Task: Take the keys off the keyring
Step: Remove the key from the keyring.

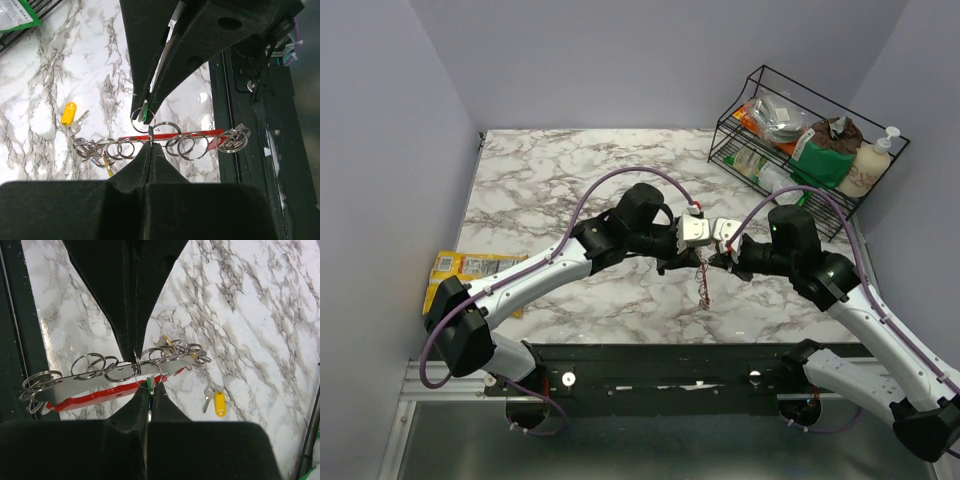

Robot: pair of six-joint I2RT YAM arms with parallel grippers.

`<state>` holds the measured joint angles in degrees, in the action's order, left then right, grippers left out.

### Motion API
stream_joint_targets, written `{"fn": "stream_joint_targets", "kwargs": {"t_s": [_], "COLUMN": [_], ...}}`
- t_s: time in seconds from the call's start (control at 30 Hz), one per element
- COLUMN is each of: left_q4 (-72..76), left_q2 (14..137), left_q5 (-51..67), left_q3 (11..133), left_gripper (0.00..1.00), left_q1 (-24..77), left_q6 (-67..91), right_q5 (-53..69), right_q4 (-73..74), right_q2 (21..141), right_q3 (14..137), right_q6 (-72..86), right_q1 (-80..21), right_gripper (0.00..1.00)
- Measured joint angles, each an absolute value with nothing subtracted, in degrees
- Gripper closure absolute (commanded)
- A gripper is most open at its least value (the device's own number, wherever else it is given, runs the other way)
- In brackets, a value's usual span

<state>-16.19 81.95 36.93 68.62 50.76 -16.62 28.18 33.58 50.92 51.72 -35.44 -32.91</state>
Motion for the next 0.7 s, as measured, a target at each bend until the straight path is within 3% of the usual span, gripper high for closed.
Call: {"fn": "stream_joint_targets", "kwargs": {"t_s": [0.7], "left_q4": [-20.9], "left_q2": [78.7], "left_q5": [42.1], "left_q3": [68.9], "left_gripper": [1.00], "left_q1": [52.0], "left_q6": [-19.8], "right_q5": [45.7], "right_q4": [39.4], "right_q2": [51.1], "right_q3": [53.8], "right_q6": [-35.3], "right_q1": [-28.2], "right_gripper": [0.99]}}
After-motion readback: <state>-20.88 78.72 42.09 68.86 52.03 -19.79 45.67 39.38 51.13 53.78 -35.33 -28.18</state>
